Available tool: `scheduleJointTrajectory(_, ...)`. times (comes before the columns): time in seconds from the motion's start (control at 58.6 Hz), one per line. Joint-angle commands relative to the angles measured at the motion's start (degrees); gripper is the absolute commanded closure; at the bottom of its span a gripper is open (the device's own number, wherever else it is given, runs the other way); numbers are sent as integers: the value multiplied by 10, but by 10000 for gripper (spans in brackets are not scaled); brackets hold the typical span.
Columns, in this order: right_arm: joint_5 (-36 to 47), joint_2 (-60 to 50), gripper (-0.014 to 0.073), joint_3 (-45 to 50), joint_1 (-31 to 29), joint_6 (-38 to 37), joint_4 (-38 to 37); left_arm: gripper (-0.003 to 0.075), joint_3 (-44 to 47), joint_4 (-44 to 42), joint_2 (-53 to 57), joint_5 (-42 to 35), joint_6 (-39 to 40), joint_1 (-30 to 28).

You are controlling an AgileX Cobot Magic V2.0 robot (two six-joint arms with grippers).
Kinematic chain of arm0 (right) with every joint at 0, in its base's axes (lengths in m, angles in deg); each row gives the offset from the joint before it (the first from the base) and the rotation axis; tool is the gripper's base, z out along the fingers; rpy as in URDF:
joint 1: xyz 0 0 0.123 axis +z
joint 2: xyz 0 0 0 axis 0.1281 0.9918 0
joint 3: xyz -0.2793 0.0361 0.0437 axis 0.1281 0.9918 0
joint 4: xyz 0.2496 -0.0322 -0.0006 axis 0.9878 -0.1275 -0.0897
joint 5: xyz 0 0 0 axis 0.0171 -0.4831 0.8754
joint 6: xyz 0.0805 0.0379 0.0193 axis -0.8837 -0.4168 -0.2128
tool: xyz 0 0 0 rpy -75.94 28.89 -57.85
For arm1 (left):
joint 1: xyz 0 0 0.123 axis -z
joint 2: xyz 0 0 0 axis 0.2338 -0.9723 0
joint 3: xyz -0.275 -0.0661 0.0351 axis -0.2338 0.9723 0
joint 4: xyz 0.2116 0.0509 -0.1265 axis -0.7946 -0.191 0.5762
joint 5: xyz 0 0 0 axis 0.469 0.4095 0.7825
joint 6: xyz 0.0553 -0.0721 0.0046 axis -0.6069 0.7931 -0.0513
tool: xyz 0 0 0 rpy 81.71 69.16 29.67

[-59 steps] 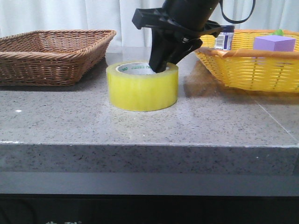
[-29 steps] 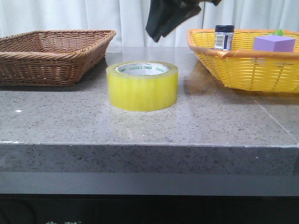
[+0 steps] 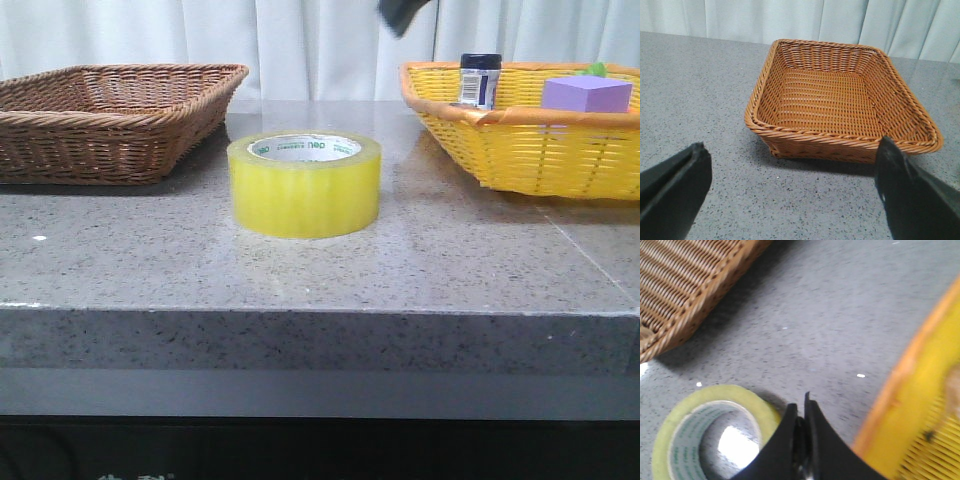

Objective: Transfer tape with both arms
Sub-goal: 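Raise the right gripper away from the tape roll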

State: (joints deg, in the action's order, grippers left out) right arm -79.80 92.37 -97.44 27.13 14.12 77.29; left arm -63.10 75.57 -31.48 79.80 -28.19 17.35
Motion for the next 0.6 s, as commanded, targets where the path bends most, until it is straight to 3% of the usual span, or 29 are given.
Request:
scheduleJointTrajectory(0.0, 44, -71, 663, 22, -36, 4, 7, 68, -24, 5, -4, -50, 2, -1)
scheduleJointTrajectory(0.239, 114, -191, 663, 182, -123, 4, 8, 68, -24, 5, -4, -50, 2, -1)
scheduleJointTrajectory(0.58, 228, -407, 663, 429, -133, 4, 8, 68, -24, 5, -4, -50, 2, -1)
